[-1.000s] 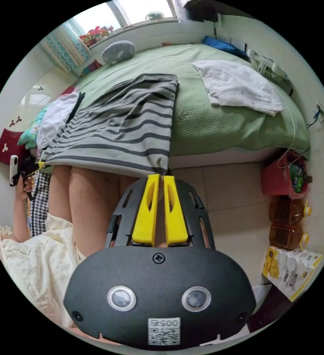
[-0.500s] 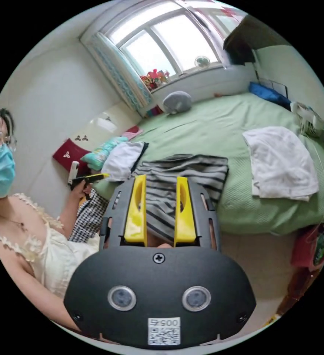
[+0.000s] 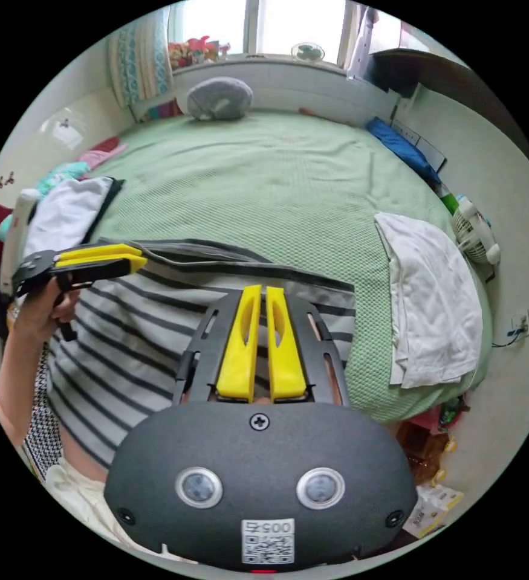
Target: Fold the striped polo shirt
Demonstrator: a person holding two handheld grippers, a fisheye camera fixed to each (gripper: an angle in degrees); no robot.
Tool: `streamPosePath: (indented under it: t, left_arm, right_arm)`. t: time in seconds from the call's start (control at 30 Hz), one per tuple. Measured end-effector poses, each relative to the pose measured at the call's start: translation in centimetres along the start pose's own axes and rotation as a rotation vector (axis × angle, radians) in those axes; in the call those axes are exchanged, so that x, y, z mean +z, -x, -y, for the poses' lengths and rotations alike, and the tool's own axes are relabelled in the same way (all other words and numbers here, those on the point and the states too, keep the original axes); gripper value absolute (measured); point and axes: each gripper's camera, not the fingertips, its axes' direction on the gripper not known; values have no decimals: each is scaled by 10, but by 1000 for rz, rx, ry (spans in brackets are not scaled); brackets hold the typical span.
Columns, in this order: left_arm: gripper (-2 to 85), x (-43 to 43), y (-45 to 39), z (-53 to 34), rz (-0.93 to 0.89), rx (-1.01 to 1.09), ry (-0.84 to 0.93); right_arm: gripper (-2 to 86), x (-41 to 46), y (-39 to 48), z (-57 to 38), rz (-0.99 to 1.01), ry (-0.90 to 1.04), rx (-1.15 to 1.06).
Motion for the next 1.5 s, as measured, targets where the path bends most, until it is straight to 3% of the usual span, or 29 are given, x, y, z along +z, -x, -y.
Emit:
streamPosePath:
  t: [0.13, 0.47, 0.6, 0.8, 1.07, 1.27, 1.5]
  left_arm:
    - [79, 43, 1, 29, 73, 0, 63]
    - [34, 64, 15, 73, -54, -93, 84]
    - [47, 41, -3, 59, 10, -53, 41]
    - [95, 19, -75, 19, 41, 106, 34]
    - [128, 8, -206, -10, -209, 295, 26]
    - [162, 33, -298, -37, -311, 426, 106]
    - [161, 59, -332, -48, -292, 423, 161]
  right_arm:
    - [-8, 62, -5, 31, -106, 111, -4]
    - [-5, 92, -75, 59, 233, 176, 141]
    - [-6, 54, -103, 37, 304, 38, 143]
    - [28, 12, -150, -34, 350, -71, 212]
    - [85, 9, -155, -114, 372, -39, 203]
    - [91, 12, -158, -125, 440, -17, 232]
    - [106, 13, -157, -109, 430, -45, 247]
